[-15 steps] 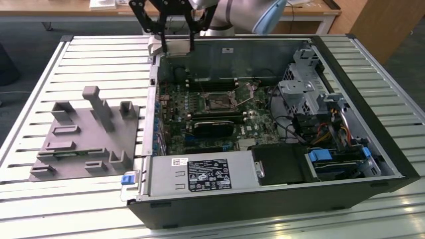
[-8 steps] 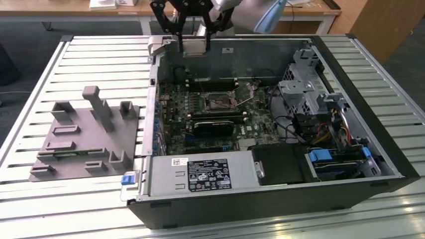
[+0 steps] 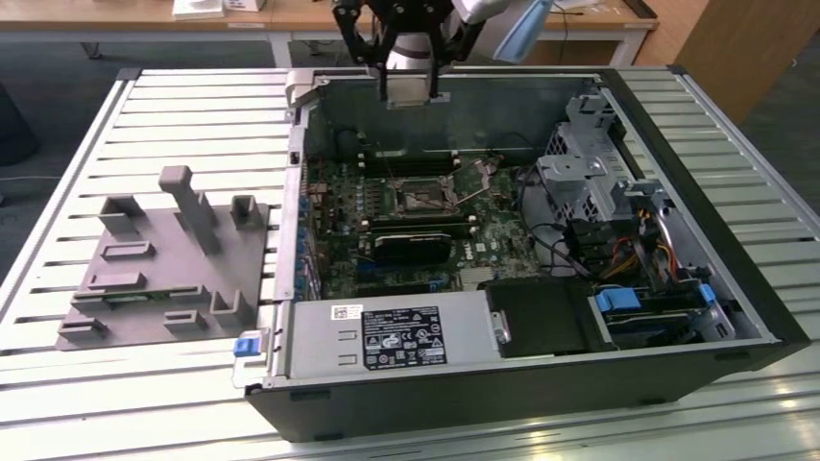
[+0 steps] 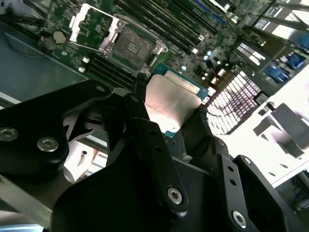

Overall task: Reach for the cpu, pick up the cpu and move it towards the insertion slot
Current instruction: 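Pick up the cpu and move it towards the insertion slot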

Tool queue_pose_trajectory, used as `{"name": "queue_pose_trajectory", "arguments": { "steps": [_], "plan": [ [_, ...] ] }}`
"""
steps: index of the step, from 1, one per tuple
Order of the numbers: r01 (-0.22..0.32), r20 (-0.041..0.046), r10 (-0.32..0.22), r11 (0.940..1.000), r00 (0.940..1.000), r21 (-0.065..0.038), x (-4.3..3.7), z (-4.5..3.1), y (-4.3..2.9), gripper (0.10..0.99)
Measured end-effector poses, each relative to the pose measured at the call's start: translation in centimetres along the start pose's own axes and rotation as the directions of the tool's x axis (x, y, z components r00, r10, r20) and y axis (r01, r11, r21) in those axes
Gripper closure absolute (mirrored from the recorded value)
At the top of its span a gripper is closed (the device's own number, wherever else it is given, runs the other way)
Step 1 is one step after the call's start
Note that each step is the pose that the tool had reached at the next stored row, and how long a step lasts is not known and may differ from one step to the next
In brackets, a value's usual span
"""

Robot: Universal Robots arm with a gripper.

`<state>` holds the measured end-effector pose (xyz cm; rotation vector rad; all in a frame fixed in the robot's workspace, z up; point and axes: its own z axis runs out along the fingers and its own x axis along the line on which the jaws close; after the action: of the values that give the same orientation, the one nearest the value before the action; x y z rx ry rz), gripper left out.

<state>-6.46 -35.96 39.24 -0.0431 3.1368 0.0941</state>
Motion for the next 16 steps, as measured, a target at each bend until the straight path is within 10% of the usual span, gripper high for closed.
{"name": "queue_pose_trajectory", "arguments": {
  "steps": [7, 16],
  "plan": [
    [0.000, 0.0000, 0.000, 1.0000, 1.0000, 0.000, -2.43, 0.49, 0.54, 0.545],
    [-0.001, 0.0000, 0.001, 1.0000, 1.0000, 0.000, -3.70, 1.07, 2.06, 0.545]
  ]
}}
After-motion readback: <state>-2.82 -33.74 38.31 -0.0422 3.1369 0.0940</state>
